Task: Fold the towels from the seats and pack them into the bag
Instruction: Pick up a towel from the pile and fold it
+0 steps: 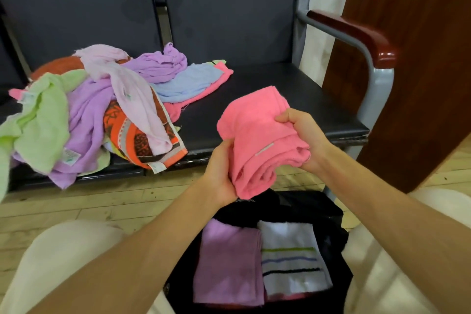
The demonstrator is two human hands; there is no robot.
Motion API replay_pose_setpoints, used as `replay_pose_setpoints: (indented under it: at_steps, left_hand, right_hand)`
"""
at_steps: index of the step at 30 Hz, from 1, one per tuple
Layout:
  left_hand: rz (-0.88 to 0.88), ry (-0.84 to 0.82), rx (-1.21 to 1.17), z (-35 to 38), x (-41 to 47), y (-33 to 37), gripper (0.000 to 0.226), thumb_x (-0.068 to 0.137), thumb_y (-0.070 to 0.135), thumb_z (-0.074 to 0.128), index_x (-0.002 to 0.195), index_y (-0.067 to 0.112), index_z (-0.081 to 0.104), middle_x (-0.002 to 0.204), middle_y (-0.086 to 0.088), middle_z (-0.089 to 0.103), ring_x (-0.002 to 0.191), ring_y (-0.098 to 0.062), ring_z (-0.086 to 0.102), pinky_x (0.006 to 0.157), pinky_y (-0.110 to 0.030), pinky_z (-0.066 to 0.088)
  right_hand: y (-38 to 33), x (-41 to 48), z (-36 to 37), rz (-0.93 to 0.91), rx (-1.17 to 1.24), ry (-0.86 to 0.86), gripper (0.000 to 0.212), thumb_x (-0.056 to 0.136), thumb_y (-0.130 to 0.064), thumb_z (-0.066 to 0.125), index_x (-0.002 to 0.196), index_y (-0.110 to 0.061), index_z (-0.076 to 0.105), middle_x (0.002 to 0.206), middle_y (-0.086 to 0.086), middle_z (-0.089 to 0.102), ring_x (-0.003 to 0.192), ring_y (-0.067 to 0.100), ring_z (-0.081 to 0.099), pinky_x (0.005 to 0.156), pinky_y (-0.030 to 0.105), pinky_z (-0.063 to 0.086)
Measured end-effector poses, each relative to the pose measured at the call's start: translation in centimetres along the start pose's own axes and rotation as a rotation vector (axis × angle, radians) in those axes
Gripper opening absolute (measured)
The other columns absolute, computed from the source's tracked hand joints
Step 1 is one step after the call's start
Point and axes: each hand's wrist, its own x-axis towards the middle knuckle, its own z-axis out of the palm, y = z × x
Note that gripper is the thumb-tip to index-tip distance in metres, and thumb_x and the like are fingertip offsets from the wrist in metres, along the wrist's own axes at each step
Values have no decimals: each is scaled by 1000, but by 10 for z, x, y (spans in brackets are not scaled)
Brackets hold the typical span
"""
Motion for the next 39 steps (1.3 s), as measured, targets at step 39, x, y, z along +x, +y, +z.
replay_pose_setpoints:
  at_steps: [39]
  left_hand:
    - [-174,395,1442,-121,147,-246,43,95,13,49,137,3,48,135,-19,54,124,-33,51,98,-33,37]
  right_hand:
    - [249,23,-218,540,-1117,375,42,90,-9,47,131,1,39,125,23,51,109,39,55,80,36,44]
